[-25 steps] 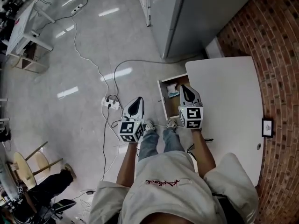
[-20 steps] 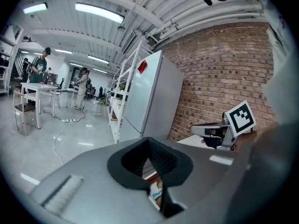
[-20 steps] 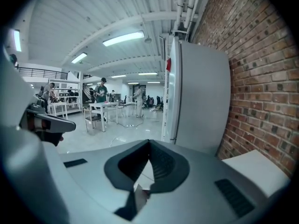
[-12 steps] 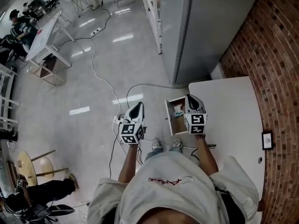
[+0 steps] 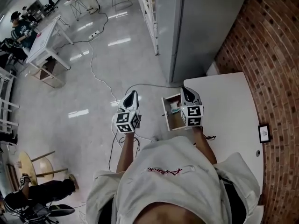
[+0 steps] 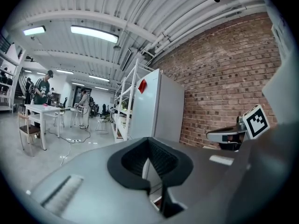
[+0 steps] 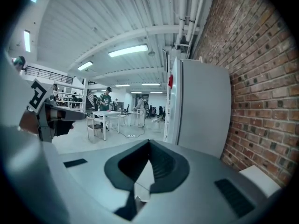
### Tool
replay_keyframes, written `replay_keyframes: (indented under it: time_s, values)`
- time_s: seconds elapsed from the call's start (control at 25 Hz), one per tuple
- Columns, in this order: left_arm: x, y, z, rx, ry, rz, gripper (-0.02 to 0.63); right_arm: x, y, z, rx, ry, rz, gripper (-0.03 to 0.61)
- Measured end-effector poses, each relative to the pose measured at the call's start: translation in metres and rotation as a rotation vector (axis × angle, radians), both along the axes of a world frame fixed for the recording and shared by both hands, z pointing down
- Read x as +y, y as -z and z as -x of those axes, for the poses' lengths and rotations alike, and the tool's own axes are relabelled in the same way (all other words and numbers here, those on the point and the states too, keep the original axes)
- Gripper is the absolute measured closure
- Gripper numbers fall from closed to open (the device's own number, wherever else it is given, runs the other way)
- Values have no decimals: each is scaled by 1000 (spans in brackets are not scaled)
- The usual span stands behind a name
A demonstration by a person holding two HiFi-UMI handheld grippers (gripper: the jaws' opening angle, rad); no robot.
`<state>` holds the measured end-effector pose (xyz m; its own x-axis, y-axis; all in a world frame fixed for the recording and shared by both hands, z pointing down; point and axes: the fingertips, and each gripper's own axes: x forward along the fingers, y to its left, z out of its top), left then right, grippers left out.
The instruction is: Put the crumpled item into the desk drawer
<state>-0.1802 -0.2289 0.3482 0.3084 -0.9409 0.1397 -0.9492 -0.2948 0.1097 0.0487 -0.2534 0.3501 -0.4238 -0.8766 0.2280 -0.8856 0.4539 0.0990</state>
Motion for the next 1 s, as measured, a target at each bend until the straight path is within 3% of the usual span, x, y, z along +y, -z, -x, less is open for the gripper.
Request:
replay_keyframes:
  time_s: [1.0]
  values:
    - [-24, 6, -27, 4, -35, -11, 604, -17, 19, -16, -3, -26, -47, 566]
